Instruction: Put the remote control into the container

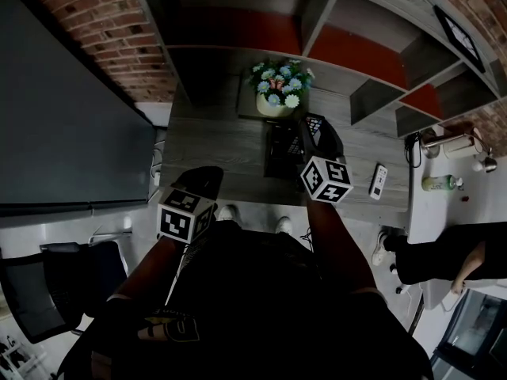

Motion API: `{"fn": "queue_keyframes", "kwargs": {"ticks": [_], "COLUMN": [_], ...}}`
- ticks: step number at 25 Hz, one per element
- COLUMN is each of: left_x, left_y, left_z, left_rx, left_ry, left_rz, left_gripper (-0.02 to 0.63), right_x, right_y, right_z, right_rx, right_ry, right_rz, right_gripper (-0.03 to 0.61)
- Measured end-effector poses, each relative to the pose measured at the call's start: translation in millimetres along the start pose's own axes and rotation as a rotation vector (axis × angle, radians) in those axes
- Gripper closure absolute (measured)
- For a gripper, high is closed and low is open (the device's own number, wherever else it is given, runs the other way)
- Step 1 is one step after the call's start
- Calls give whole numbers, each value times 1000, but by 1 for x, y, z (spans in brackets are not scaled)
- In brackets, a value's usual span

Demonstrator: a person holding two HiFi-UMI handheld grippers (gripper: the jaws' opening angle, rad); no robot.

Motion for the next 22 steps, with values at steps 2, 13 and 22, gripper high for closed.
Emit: {"fn": "queue_keyframes", "kwargs": {"ticks": [2, 13, 22], "left_x": [2, 1, -5], "left_y": [3, -1, -9], "left_z": [-1, -10, -18], "left_rx": [3, 11, 1], "left_ry": [-8, -34, -52], "left_rz": [-1, 34, 60], "left_gripper": [607, 607, 607], "right_x": [-3, 7, 12], "right_y": [3, 9, 10], "right_z": [4, 32, 71], "right_rx": [8, 53, 56], "right_ry": [-6, 82, 275], "right_rz": [6, -3, -17], "right_gripper": [365, 365, 364]}}
Point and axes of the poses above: the fingertips, and each gripper's own axes: x backward along the fingers, y to its left, z out of its underside, the point moved 2 cm from there along x, backward along the fingers, and after that the axes turned 3 degrees about y, right-handed, at the moved point
